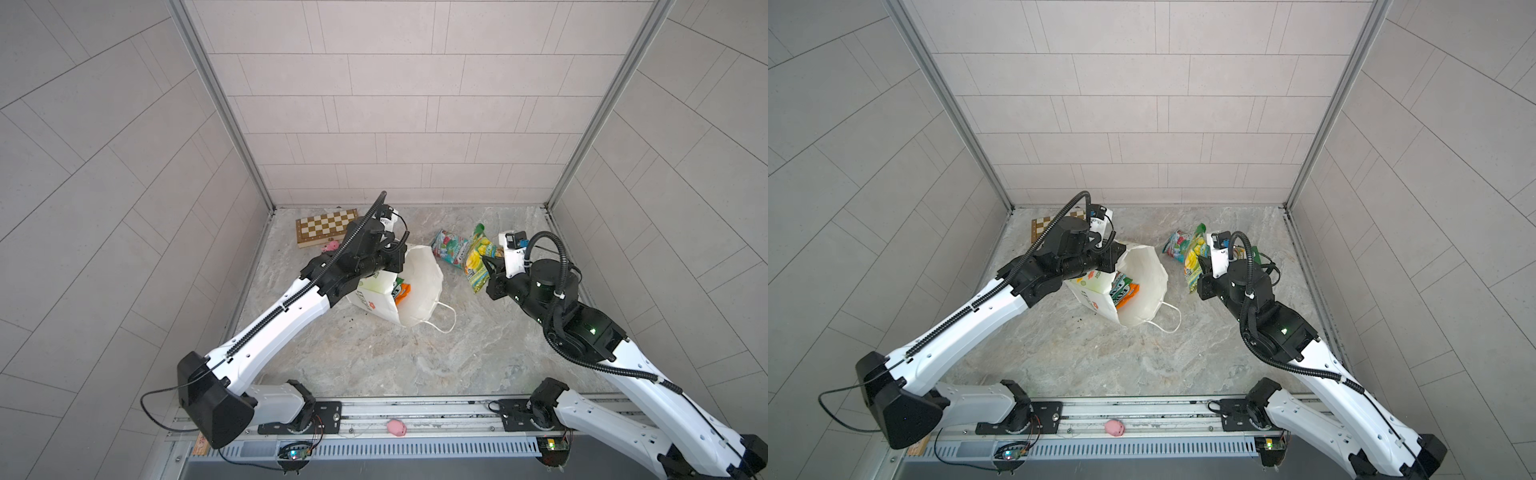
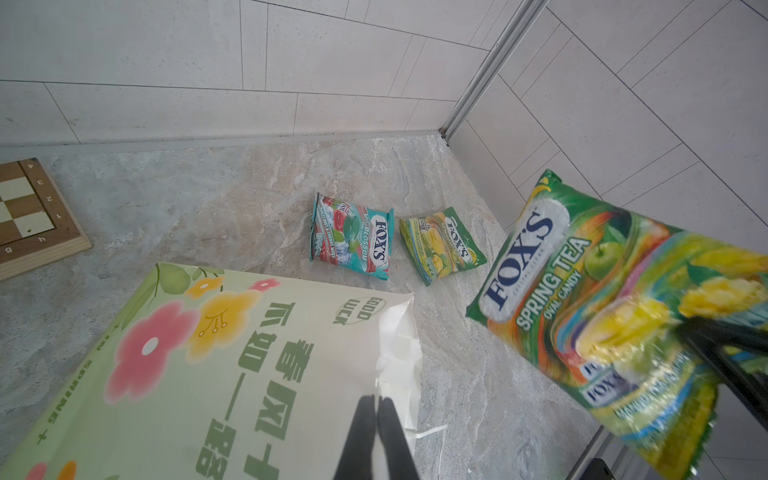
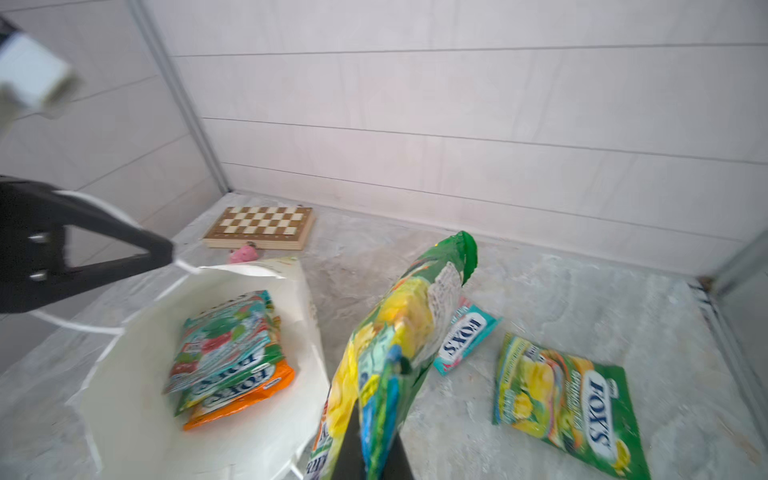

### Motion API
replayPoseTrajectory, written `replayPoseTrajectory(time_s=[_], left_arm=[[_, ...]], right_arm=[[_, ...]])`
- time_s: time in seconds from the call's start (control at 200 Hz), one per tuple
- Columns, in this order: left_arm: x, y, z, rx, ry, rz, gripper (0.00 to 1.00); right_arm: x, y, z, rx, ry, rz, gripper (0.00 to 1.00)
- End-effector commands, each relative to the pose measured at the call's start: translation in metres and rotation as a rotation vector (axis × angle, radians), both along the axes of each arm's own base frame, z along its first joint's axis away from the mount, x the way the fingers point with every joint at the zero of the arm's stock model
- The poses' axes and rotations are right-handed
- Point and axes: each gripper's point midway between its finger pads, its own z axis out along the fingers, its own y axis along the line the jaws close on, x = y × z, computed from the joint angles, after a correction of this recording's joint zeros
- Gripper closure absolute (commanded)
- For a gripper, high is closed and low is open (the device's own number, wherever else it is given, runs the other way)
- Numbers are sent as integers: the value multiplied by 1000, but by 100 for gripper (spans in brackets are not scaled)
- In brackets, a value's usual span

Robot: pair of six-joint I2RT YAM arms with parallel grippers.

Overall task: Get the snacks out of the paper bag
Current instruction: 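Lift the packet out of the bag and carry it toward the table, then lower the Spring Tea packet onto the table beside the others and release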

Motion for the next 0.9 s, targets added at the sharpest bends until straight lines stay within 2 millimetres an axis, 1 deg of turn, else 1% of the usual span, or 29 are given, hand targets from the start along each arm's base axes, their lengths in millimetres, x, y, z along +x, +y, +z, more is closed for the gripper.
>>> replayPoseTrajectory(time_s=[0.0, 0.055, 0.135, 0.255, 0.455, 0.62, 0.731, 0.896], left_arm=[[-4, 1, 9, -9, -29, -8, 100], [-4, 1, 9, -9, -27, -7, 100], [-4, 0, 8, -11, -24, -9, 100], [-3, 1, 8, -11, -25, -8, 100], [-3, 0, 8, -10, -26, -10, 100], [-4, 0, 7, -9, -24, -14, 100], [-5, 1, 9, -11, -27, -13, 100], [-6, 3, 10, -8, -29, -8, 100]], right_arm=[[12, -24, -17, 37, 65, -108, 100], [18, -32, -32, 52, 110, -133, 100], [25, -36, -53, 66, 174, -130, 100], [32, -31, -76, 82, 250, -79, 100], [43, -4, -97, 145, 311, 47, 100], [60, 23, -114, 238, 365, 140, 100], [74, 44, -119, 306, 379, 222, 100], [94, 77, -121, 438, 405, 352, 100]])
